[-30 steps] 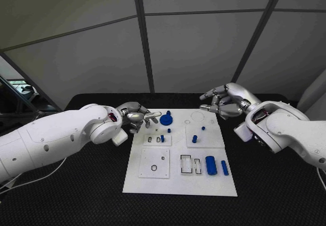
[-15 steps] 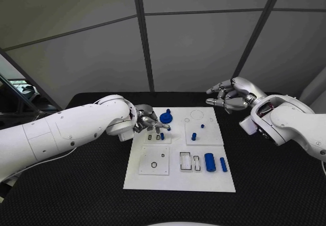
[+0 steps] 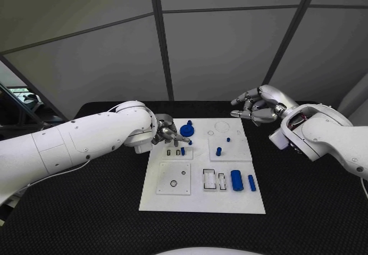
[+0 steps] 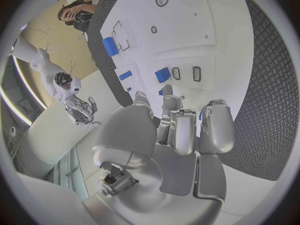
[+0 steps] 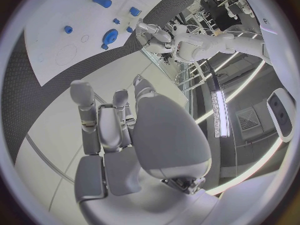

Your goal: Assemble the parts on the task board

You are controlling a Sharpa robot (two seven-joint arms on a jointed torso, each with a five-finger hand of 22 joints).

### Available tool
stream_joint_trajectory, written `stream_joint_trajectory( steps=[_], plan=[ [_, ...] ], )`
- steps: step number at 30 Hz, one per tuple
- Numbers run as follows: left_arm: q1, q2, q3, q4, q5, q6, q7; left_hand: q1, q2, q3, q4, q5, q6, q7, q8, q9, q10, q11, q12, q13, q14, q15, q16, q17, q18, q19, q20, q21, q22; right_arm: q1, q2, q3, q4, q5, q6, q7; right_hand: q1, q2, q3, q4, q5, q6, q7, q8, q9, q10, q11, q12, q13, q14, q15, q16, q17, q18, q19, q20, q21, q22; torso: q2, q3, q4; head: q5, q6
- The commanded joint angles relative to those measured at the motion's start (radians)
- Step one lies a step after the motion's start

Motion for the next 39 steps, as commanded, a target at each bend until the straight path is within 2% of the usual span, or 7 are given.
stream_joint_trajectory(
  steps=[1,4,10,27,39],
  plan=[
    [0.004,0.007,-0.002,-0.008,-0.024,0.05,-0.037,-0.004,0.007,-0.006,0.0,-0.003,-0.006,-0.003,0.007,0.003,0.004,0.001,0.002,-0.001,0.064,-0.007,0.004,0.125,-0.022,0.002,-0.003,0.004,0.001,0.002,0.002,0.001,0.0,-0.024,0.009,-0.008,-0.005,0.001,-0.005,-0.001,0.003,-0.004,-0.003,0.003,0.0,-0.002,0.001,-0.005,-0.002,0.002,-0.005,-0.005,-0.001,0.006,-0.002,0.001,-0.006,-0.002,0.001,0.0002,-0.0006,0.0,-0.003],
    [0.006,0.017,-0.007,-0.018,-0.024,0.062,-0.044,-0.001,0.008,-0.006,0.0,0.0,-0.012,-0.003,0.011,0.008,-0.004,0.001,-0.006,-0.013,0.063,-0.007,0.001,0.122,-0.02,-0.001,-0.004,0.0,-0.005,0.002,0.003,0.001,-0.001,-0.026,0.009,-0.01,-0.005,0.001,-0.006,0.0,0.007,-0.003,-0.003,0.004,0.0,-0.001,0.001,-0.005,-0.004,0.002,-0.005,-0.006,-0.002,0.006,-0.001,0.0,-0.008,-0.002,0.001,-0.0001,0.0005,-0.001,-0.005],
    [0.01,0.033,-0.015,-0.032,-0.024,0.08,-0.061,0.01,0.013,-0.007,-0.001,0.011,-0.032,0.001,0.018,0.024,-0.041,0.005,-0.039,-0.058,0.057,-0.004,-0.009,0.11,-0.015,-0.019,-0.002,-0.017,-0.032,0.002,0.005,0.001,-0.002,-0.03,0.01,-0.014,-0.004,0.002,-0.007,0.002,0.015,-0.003,-0.004,0.007,0.0,0.002,0.0,-0.004,-0.004,0.004,-0.006,-0.007,-0.001,0.005,0.001,0.0,-0.01,-0.004,0.001,0.0002,-0.0011,0.001,-0.007],
    [0.01,0.069,-0.02,-0.053,-0.024,0.115,-0.064,0.031,0.023,-0.001,-0.005,0.022,-0.039,0.001,0.026,0.037,-0.045,0.006,-0.043,-0.062,0.057,-0.003,-0.009,0.11,-0.015,-0.019,-0.001,-0.017,-0.028,0.002,0.014,0.001,-0.004,-0.034,0.012,-0.019,-0.004,0.002,-0.007,0.002,0.015,-0.002,-0.004,0.007,0.0,0.003,0.0,-0.003,-0.004,0.004,-0.006,-0.007,-0.001,0.005,0.001,-0.001,-0.01,-0.004,0.003,-0.0006,0.001,-0.001,-0.018],
    [0.01,0.078,-0.025,-0.057,-0.025,0.143,-0.061,0.057,0.03,0.009,-0.009,0.026,-0.043,0.0,0.035,0.05,-0.04,0.004,-0.039,-0.059,0.057,-0.004,-0.008,0.112,-0.017,-0.015,0.0,-0.012,-0.017,0.002,0.02,0.001,-0.008,-0.034,0.015,-0.021,-0.005,0.004,-0.008,0.005,0.019,-0.001,-0.005,0.009,0.0,0.005,-0.001,-0.002,-0.005,0.005,-0.007,-0.008,-0.001,0.005,0.004,-0.001,-0.011,-0.004,0.004,-0.0004,0.0,-0.002,-0.023]
  ],
)
